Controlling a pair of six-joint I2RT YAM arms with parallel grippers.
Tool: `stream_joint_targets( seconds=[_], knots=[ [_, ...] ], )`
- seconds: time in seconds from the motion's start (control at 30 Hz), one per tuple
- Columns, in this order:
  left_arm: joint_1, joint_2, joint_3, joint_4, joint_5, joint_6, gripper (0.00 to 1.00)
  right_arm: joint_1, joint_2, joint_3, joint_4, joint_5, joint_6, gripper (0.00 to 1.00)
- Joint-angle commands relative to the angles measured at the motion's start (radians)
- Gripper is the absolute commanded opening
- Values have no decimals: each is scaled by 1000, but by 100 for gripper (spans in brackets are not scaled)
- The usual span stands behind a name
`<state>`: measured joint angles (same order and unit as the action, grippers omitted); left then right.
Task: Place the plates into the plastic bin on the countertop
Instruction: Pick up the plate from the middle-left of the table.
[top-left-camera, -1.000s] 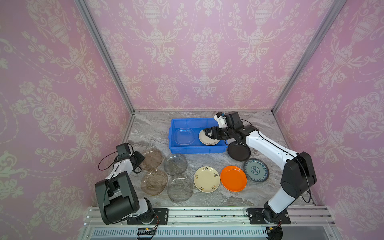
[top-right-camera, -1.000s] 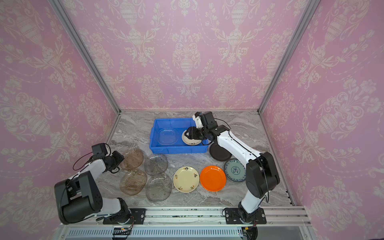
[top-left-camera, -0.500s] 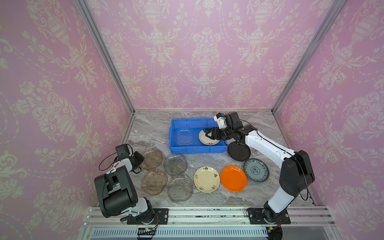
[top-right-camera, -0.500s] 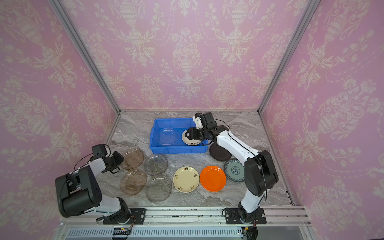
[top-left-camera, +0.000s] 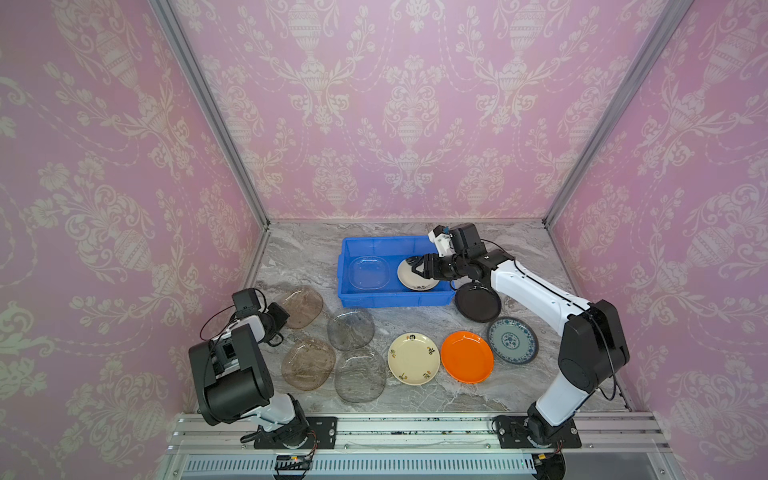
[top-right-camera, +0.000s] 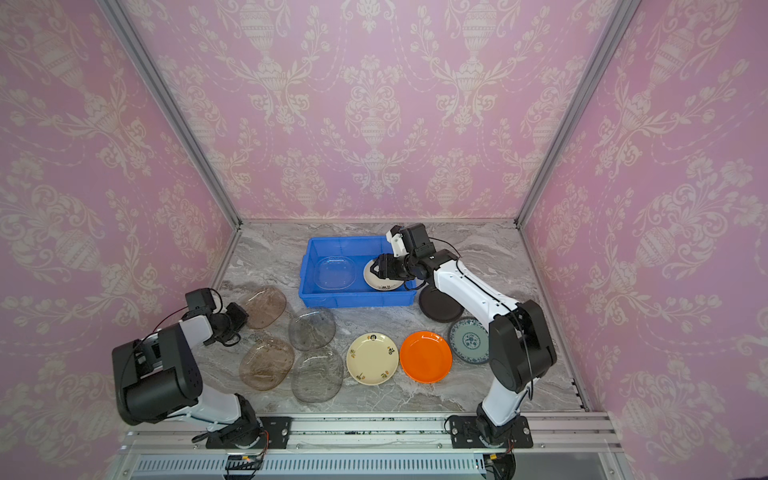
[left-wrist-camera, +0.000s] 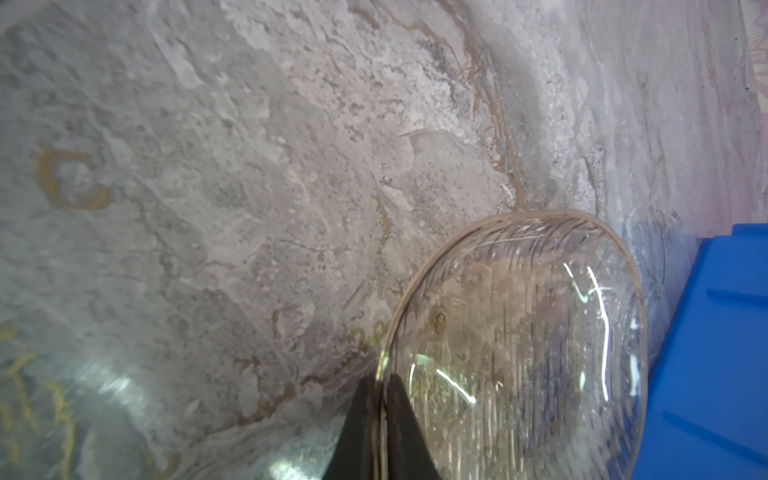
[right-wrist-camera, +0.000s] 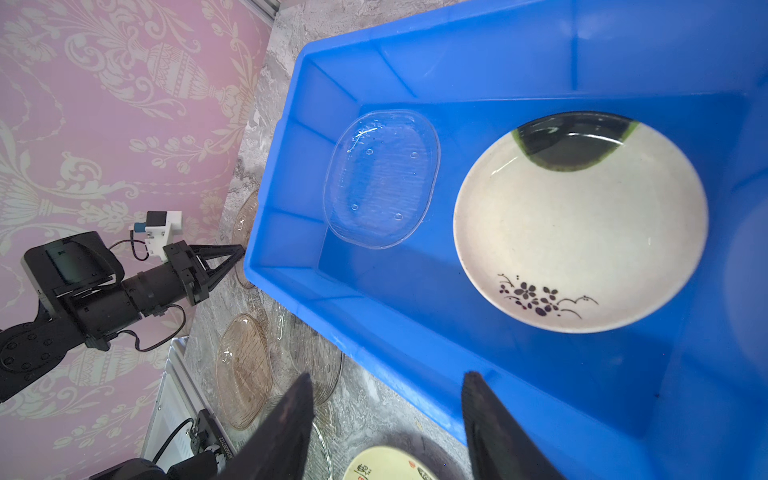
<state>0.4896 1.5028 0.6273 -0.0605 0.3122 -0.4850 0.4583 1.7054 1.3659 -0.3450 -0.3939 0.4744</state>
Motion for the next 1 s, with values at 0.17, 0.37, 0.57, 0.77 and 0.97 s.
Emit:
stream_joint_targets(
  seconds=[0.17,0.37,0.57,0.77,0.97],
  knots=[
    [9,-36,27,-12,-47,-5,0,-4,43,55,-10,25,10,59],
    [9,-146,158,-10,-91,-47,0,-1,75,172,-12,24,18,59],
    [-35,-203,317,-44,-45,-73,0,0,100,292,-43,-7,8,58],
    [-173,-190,463,-85,152,-120,0,3,102,383,-73,-42,-2,53],
    [-368,-117,541,-115,271,-136,0,16,85,399,-96,-36,-15,43]
  ],
)
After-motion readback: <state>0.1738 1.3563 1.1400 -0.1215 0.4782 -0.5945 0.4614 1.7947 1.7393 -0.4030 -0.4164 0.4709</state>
